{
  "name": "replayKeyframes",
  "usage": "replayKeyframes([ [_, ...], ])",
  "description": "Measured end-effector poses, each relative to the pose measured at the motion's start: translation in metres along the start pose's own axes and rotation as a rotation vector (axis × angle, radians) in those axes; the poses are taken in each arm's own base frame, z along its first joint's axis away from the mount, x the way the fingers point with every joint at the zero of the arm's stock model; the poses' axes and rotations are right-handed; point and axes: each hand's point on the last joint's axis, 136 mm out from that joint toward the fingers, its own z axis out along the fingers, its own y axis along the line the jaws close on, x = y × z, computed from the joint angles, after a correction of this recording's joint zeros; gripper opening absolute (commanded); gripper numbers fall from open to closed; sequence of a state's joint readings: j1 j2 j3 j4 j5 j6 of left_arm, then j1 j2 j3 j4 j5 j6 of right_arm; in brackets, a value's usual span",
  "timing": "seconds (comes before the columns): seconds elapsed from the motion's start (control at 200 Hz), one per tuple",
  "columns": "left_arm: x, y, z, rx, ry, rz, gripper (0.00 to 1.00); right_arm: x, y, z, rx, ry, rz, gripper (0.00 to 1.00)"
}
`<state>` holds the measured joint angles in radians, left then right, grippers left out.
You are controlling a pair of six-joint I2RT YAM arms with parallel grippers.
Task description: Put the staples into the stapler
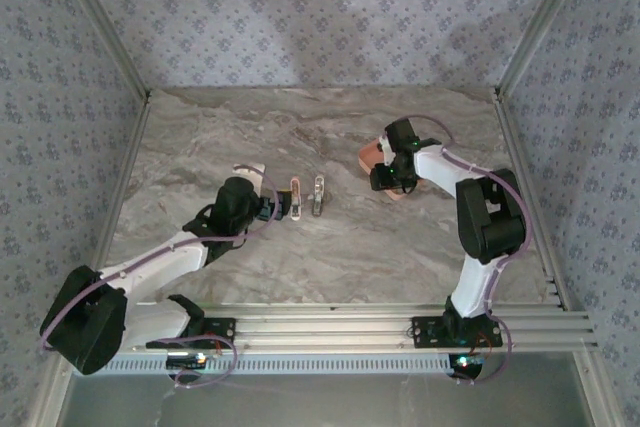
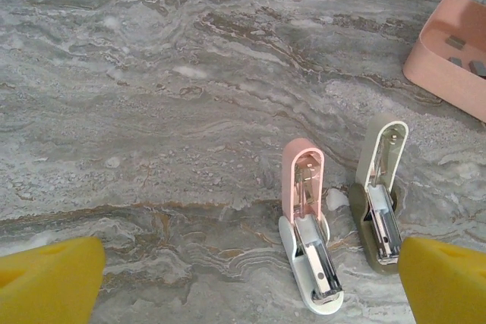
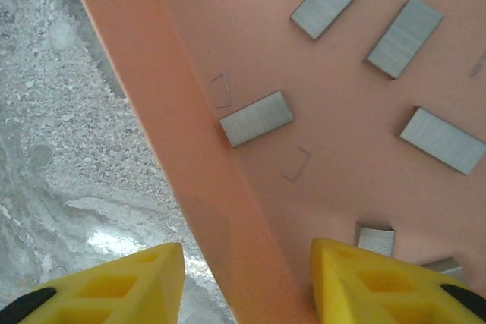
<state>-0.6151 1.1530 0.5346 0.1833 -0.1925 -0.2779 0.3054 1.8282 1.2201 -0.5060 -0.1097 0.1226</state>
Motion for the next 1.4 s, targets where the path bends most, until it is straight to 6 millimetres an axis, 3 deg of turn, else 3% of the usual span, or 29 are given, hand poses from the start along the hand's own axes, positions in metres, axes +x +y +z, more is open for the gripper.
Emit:
replayKeyframes([
  [0.245,0.0,0.001,0.0,-0.005,-0.003,-0.001,0.98,0.011,0.01,0.001,-0.032,0.03,-0.002,0.42],
  [0.56,-0.001,0.001,0.0,-0.005,-0.003,-0.001,0.98,0.064,0.042,-0.012,-0.076,0.103,-0.008,0.41],
  [0.765,-0.002,0.0,0.0,0.002,-0.008,-0.002,0.98,0.082,0.059,-0.028,-0.099,0.105,0.012,0.43],
  [0.94,-0.004,-0.005,0.0,0.029,-0.02,-0.005,0.98,0.076,0.053,-0.052,-0.099,0.065,0.079,0.45],
  [1.149,0.002,-0.004,0.001,0.03,-0.014,-0.004,0.98,0.047,0.014,-0.067,-0.064,0.011,0.236,0.44],
  [1.254,0.003,-0.004,0.001,0.03,-0.013,-0.003,0.98,0.032,0.002,-0.063,-0.051,0.004,0.275,0.42],
  [1.404,0.003,-0.004,0.001,0.03,-0.016,0.003,0.98,0.016,-0.008,-0.044,-0.014,0.037,0.286,0.4],
])
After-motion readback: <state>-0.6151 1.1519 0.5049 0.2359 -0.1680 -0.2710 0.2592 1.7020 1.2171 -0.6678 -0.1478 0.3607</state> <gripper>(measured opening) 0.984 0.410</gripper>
